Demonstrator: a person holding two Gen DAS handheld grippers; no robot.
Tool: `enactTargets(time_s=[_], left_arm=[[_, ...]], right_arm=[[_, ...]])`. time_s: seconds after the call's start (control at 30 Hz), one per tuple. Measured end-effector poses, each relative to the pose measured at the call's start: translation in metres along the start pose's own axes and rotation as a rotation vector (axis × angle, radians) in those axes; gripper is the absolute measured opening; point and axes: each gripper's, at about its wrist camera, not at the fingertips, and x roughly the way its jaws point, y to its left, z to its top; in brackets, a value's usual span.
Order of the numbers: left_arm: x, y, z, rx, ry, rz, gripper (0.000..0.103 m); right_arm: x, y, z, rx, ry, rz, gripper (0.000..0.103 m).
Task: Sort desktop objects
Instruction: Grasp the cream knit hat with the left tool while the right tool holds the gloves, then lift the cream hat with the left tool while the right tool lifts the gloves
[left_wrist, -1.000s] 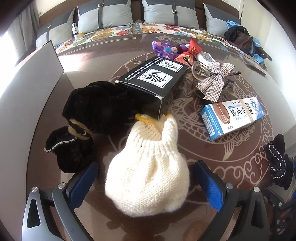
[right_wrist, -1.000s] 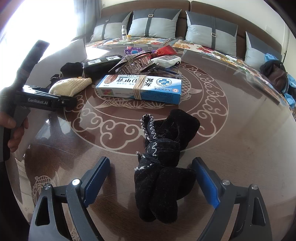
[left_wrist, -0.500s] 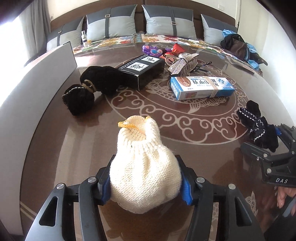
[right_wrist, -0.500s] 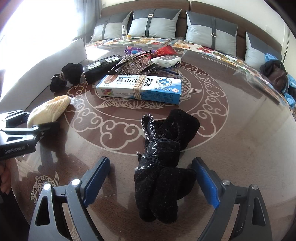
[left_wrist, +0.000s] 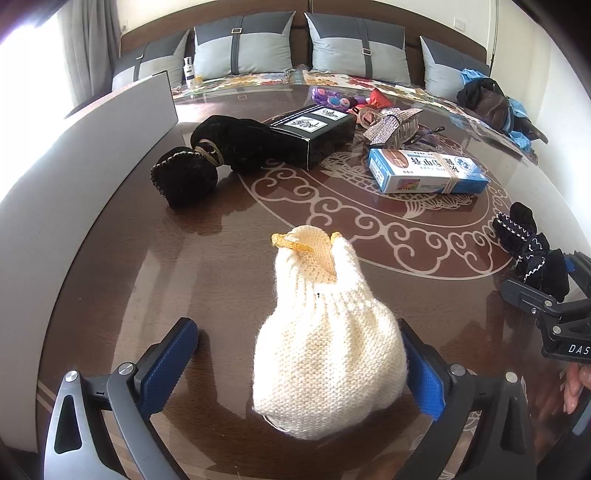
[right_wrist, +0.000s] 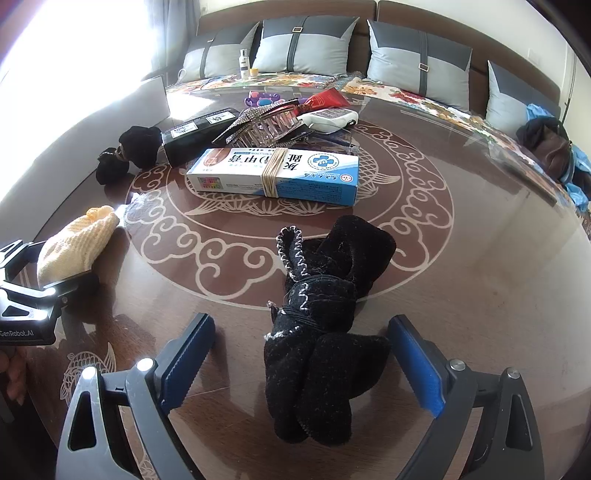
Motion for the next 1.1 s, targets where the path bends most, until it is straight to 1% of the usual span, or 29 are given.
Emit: enactTargets(time_s=[1.1], left_arm=[[-0.0002, 0.0007, -0.0014, -0.001, -0.002, 0.001, 0.103]], right_arm=[[0.0013, -0.0027, -0.0003, 0.006, 0.004, -0.004, 0.099]])
